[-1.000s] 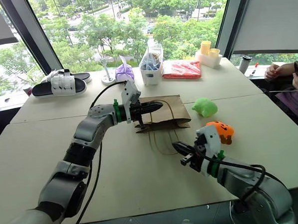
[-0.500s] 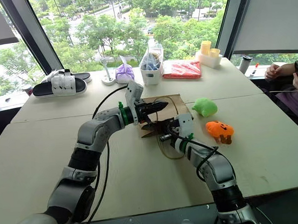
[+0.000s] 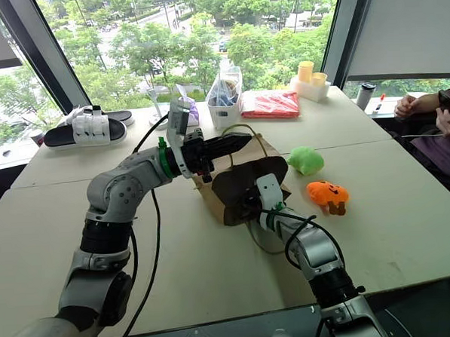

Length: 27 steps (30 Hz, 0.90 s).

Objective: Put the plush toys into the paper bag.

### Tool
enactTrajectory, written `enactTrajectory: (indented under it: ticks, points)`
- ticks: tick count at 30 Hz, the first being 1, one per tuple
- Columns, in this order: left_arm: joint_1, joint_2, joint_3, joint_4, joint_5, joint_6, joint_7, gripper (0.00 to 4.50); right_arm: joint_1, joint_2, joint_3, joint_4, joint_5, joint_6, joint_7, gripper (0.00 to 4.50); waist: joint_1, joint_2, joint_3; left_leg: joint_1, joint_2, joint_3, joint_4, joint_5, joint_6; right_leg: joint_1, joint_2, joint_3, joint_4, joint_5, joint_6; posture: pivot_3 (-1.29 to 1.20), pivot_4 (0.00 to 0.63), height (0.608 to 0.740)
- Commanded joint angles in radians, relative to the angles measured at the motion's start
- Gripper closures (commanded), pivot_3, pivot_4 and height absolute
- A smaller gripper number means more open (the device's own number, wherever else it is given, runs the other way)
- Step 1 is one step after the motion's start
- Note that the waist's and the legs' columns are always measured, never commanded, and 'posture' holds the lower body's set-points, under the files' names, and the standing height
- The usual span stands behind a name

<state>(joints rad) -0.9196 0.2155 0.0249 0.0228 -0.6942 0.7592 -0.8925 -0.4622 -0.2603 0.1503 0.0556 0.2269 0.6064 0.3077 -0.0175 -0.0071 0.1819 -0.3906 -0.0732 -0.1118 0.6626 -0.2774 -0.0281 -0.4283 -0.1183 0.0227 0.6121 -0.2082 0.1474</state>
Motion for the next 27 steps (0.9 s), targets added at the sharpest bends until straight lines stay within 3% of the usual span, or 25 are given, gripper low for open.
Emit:
enactTrajectory:
  ticks: [1, 10, 13, 18, 23, 27]
  points:
    - [-0.049, -0.011, 0.059, -0.024, -0.06, -0.025, 0.008, 4.47, 0.014, 0.008, 0.009, -0.032, -0.016, 0.02, 0.014, 4.5, 0.0, 0.0, 0.0, 0.0, 0.0, 0.0, 0.0, 0.0, 0.0, 0.0, 0.0, 0.0, 0.0, 0.0, 0.0, 0.0, 0.15, 0.74]
    - [-0.01, -0.008, 0.029, 0.056, 0.02, -0.109, 0.03, 4.47, 0.04, 0.014, -0.018, -0.1, -0.02, -0.011, 0.031, 4.5, 0.003, 0.0, 0.0, 0.0, 0.0, 0.0, 0.0, 0.0, 0.0, 0.0, 0.0, 0.0, 0.0, 0.0, 0.0, 0.0, 0.15, 0.74]
    - [0.001, -0.001, 0.023, 0.083, 0.045, -0.132, 0.028, 4.47, 0.072, 0.001, -0.058, -0.213, 0.022, -0.02, 0.062, 4.5, 0.003, 0.0, 0.0, 0.0, 0.0, 0.0, 0.0, 0.0, 0.0, 0.0, 0.0, 0.0, 0.0, 0.0, 0.0, 0.0, 0.15, 0.74]
    - [0.02, 0.007, 0.018, 0.082, 0.048, -0.133, 0.008, 4.47, 0.187, -0.049, -0.239, -0.541, 0.23, 0.097, 0.112, 4.5, 0.006, 0.0, 0.0, -0.001, 0.0, -0.001, 0.0, 0.0, 0.0, 0.0, 0.0, 0.0, -0.001, 0.0, 0.0, 0.0, 0.15, 0.74]
    - [0.047, -0.002, 0.002, 0.078, 0.049, -0.13, -0.004, 4.5, 0.247, -0.172, -0.46, -0.663, 0.384, 0.199, 0.117, 2.06, 0.007, 0.0, 0.0, 0.0, 0.0, 0.0, 0.0, 0.0, 0.0, 0.001, 0.0, 0.0, -0.002, 0.0, 0.0, 0.0, 0.15, 0.74]
    - [0.061, -0.007, -0.009, 0.072, 0.047, -0.13, -0.007, 4.5, 0.281, -0.274, -0.542, -0.59, 0.333, 0.18, 0.106, 0.04, 0.007, 0.0, 0.0, 0.0, 0.0, 0.001, 0.0, 0.0, 0.0, 0.001, 0.0, 0.0, -0.001, 0.0, 0.0, 0.0, 0.15, 0.74]
